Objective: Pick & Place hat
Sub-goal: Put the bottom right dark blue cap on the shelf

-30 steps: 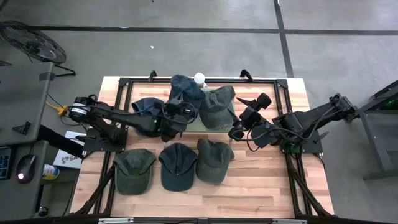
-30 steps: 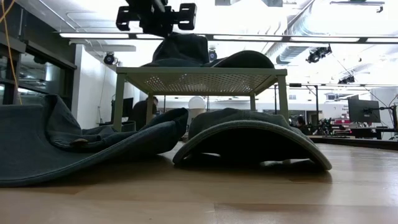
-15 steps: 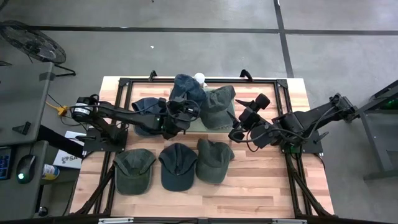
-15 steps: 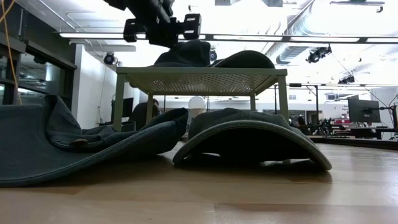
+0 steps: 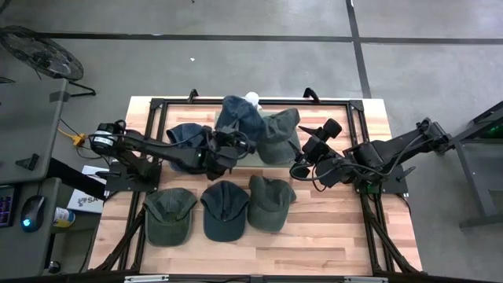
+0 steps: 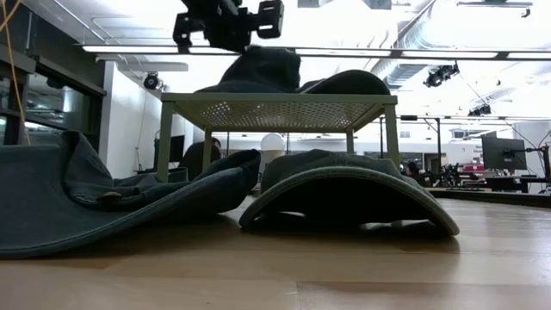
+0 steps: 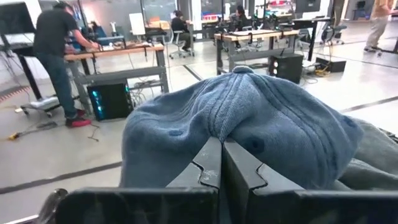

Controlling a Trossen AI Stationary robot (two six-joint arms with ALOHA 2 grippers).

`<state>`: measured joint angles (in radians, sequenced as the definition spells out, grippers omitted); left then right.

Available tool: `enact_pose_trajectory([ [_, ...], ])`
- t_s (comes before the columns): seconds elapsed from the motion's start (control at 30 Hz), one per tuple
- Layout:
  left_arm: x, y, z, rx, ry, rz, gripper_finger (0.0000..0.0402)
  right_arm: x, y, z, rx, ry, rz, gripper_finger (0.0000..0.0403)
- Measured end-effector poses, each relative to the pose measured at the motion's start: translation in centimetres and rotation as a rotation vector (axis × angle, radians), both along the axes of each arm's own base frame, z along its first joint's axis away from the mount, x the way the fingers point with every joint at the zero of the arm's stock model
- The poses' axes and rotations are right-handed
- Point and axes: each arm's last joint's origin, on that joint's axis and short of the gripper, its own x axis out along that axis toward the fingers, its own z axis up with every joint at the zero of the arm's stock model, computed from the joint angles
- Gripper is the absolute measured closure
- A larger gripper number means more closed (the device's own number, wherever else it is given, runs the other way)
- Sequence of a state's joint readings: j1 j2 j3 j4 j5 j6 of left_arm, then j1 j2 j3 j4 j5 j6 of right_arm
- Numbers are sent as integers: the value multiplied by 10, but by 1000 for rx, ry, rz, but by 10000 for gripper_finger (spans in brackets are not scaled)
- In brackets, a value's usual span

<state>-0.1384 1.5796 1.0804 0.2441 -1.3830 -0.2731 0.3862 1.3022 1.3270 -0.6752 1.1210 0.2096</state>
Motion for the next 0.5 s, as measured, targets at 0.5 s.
enact_pose_trajectory([
  [0.5, -4, -35, 26, 56, 23, 77, 401, 0, 0, 0, 13, -9, 0, 165],
])
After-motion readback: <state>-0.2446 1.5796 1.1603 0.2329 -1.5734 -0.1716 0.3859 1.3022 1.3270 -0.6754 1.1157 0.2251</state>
